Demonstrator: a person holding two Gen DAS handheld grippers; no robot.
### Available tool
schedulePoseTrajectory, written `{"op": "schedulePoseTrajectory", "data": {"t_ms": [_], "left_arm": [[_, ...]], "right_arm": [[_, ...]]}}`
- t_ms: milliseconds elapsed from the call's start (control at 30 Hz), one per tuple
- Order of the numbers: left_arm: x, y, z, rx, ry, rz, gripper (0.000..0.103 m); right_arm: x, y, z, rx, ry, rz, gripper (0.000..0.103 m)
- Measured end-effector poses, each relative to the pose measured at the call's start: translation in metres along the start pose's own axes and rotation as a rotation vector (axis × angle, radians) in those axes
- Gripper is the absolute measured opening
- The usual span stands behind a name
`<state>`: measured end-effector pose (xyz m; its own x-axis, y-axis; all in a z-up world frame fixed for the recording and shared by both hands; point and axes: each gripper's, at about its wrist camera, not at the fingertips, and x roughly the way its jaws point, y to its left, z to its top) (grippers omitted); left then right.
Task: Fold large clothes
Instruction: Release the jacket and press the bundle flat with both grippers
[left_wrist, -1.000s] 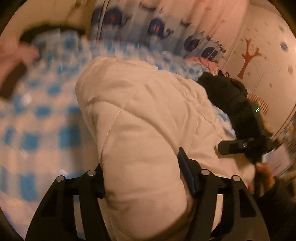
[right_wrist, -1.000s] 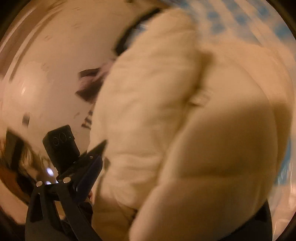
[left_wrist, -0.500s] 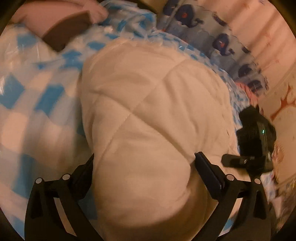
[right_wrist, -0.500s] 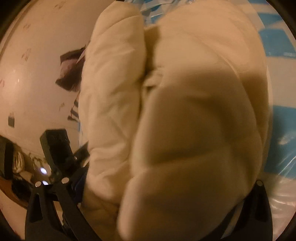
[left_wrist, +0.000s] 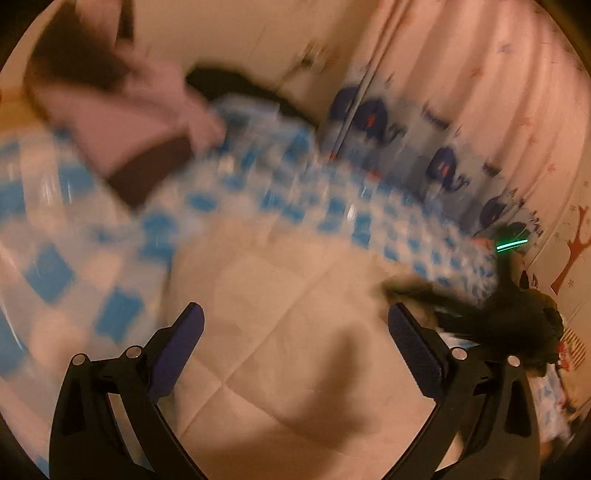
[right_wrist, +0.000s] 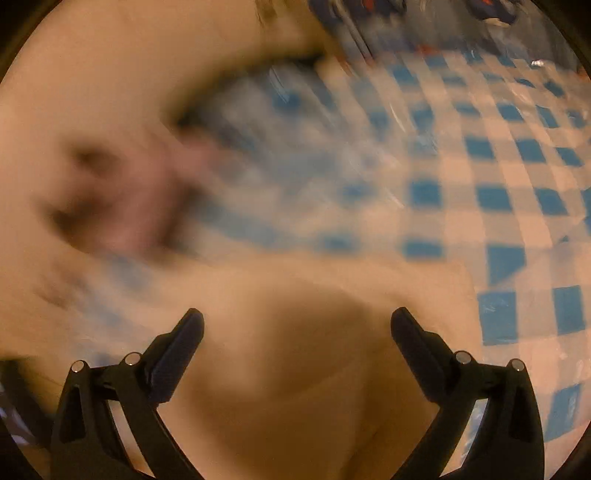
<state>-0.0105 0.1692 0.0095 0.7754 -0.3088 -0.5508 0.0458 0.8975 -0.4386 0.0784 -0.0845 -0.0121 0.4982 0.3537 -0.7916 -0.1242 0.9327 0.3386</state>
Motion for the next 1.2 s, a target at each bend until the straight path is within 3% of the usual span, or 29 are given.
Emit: {"op": "schedulePoseTrajectory", "data": {"t_ms": [67, 200, 233, 300, 333, 400, 433, 467, 533, 633, 733, 767, 833, 900, 933, 1000, 1033, 1100, 1200], "left_arm": [[0.021, 0.006, -0.006, -0.021, 0.051, 0.013, 0.096], [0.027, -0.003, -0.013, 0.035, 0.058, 0.071, 0.096], [0.023, -0.005, -0.013, 0.048, 0.049, 0.075, 0.096], [0.013, -0.008, -0.014, 0.066, 0.026, 0.086, 0.096], [0.010, -0.007, -0.015, 0.073, 0.020, 0.092, 0.096], [0.009, -0.007, -0.014, 0.075, 0.016, 0.095, 0.096], [0.009, -0.008, -0.014, 0.077, 0.021, 0.093, 0.096], [0.011, -0.011, -0.013, 0.085, 0.030, 0.100, 0.096], [0.008, -0.022, -0.016, 0.129, 0.016, 0.144, 0.096], [-0.005, -0.035, -0.022, 0.204, -0.021, 0.190, 0.096], [-0.017, -0.040, -0.024, 0.230, -0.046, 0.199, 0.096], [-0.023, -0.038, -0.026, 0.234, -0.059, 0.207, 0.096], [-0.029, -0.038, -0.029, 0.244, -0.071, 0.224, 0.096], [-0.035, -0.036, -0.032, 0.247, -0.073, 0.226, 0.096], [-0.038, -0.037, -0.032, 0.248, -0.074, 0.227, 0.096], [-0.047, -0.039, -0.035, 0.275, -0.089, 0.224, 0.096], [-0.051, -0.041, -0.037, 0.286, -0.095, 0.226, 0.096], [-0.063, -0.041, -0.040, 0.296, -0.113, 0.218, 0.096], [-0.078, -0.042, -0.041, 0.303, -0.140, 0.206, 0.096]], "right_arm": [[0.040, -0.006, 0.012, 0.049, 0.027, 0.061, 0.098], [0.031, -0.010, 0.016, 0.054, 0.072, 0.078, 0.098], [0.012, -0.005, 0.016, 0.059, 0.053, 0.082, 0.098], [-0.036, 0.001, 0.009, 0.034, -0.073, 0.085, 0.098], [-0.064, 0.003, -0.008, 0.009, -0.152, 0.067, 0.098], [-0.076, 0.004, -0.032, -0.021, -0.201, -0.013, 0.098], [-0.054, 0.008, -0.049, -0.100, -0.144, -0.092, 0.098], [-0.034, 0.010, -0.051, -0.121, -0.119, -0.081, 0.098], [-0.032, -0.004, -0.048, -0.063, -0.093, -0.017, 0.098], [-0.047, 0.003, -0.036, -0.055, -0.057, -0.037, 0.098], [-0.096, 0.020, -0.045, -0.082, -0.179, -0.015, 0.098], [-0.117, 0.027, -0.056, -0.098, -0.259, -0.017, 0.098], [-0.133, 0.034, -0.077, -0.112, -0.338, -0.033, 0.098], [-0.100, 0.035, -0.095, -0.151, -0.238, -0.133, 0.098], [-0.066, 0.028, -0.103, -0.164, -0.162, -0.115, 0.098], [-0.052, 0.003, -0.102, -0.059, -0.132, 0.006, 0.098], [-0.055, 0.001, -0.099, -0.042, -0.113, 0.009, 0.098], [-0.082, 0.013, -0.093, -0.059, -0.133, -0.043, 0.098], [-0.129, 0.033, -0.109, -0.117, -0.269, -0.050, 0.098]]}}
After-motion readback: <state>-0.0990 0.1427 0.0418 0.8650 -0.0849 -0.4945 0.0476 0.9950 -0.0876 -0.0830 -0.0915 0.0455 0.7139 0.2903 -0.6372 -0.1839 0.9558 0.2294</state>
